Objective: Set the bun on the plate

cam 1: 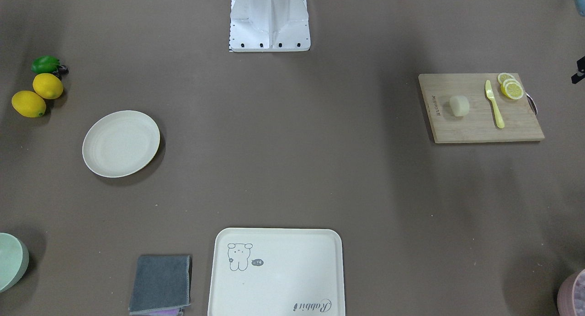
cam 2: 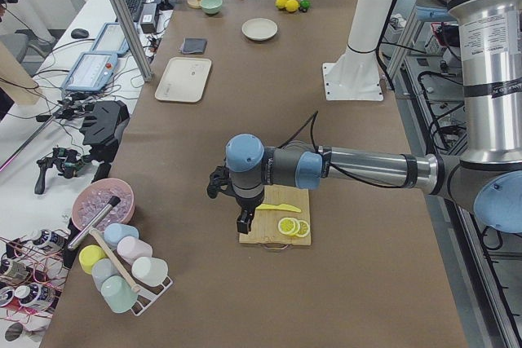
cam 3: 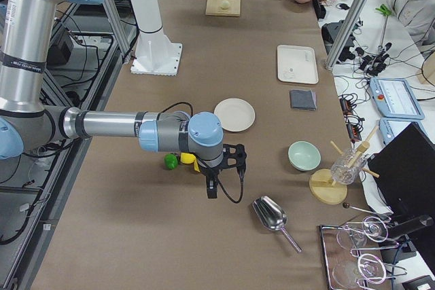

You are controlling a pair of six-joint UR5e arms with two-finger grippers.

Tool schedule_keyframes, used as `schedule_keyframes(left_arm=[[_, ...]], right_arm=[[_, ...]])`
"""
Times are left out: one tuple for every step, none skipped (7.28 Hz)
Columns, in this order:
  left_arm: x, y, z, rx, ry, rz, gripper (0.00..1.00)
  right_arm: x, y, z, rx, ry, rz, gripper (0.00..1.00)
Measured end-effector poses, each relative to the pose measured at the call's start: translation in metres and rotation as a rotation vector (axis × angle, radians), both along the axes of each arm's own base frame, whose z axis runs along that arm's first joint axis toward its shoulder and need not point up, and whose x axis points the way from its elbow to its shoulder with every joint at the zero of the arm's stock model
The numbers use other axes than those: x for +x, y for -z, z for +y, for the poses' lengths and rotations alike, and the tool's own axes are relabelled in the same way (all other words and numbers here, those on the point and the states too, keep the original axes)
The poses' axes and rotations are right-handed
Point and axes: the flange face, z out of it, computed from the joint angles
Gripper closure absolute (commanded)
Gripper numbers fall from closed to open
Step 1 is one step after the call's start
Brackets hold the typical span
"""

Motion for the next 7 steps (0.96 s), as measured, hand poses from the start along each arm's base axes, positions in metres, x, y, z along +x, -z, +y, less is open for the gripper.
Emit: schedule_keyframes(left_arm=[[0.0,0.001,0.0,0.002,0.0,0.0,0.02],[0.0,0.003,0.001,0.005,0.0,0.001,0.02],[-0.001,0.007,0.002,0.013,0.0,0.002,0.02],[0.0,0.013,0.002,0.026,0.001,0.004,0.02],[0.0,0.021,0.0,0.043,0.001,0.004,0.02],[0.0,0.037,-0.005,0.076,0.002,0.007,0.02],[0.0,0.059,-0.012,0.122,0.005,0.013,0.02]], right_arm=[[0.0,0.0,0.0,0.0,0.0,0.0,0.0],[0.0,0.0,0.0,0.0,0.0,0.0,0.0],[0.0,0.001,0.0,0.002,0.0,0.0,0.0],[0.0,0.004,-0.002,0.01,-0.001,0.0,0.0],[0.0,0.01,-0.004,0.036,-0.002,-0.002,0.0],[-0.001,0.019,-0.007,0.082,-0.002,-0.009,0.0],[-0.001,0.025,-0.008,0.137,-0.002,-0.015,0.0]])
